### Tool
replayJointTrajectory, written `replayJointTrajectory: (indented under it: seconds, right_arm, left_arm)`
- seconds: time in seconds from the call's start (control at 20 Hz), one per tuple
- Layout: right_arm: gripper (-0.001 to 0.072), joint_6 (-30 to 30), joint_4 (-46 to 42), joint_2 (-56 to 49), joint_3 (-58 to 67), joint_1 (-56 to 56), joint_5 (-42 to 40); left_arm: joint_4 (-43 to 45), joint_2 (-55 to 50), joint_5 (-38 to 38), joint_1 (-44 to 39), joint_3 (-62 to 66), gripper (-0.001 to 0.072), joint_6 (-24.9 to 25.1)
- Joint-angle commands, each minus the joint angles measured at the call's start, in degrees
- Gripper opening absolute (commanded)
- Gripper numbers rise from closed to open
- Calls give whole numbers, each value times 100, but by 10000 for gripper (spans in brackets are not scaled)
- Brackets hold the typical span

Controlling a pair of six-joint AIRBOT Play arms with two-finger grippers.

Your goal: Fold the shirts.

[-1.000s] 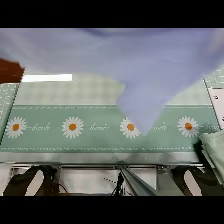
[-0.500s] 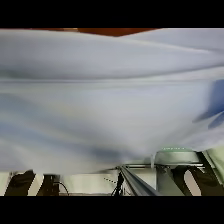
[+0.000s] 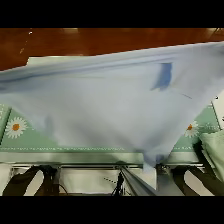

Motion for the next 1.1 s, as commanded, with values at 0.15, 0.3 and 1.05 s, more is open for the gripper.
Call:
replayJointTrajectory:
  seconds: [0.15, 0.3, 1.05]
  right_arm:
    - [32, -42, 531, -2256, 7, -2, -1102]
    - [33, -20, 514, -2962, 7, 48, -1366]
    - [33, 129, 494, -4763, 7, 686, -3515]
  left_arm:
    - [-79, -2004, 1593, -334, -750, 21, 310]
    - [-581, -2962, 2415, -494, -748, 21, 656]
    - [-1123, -5143, 5668, -933, -750, 21, 844]
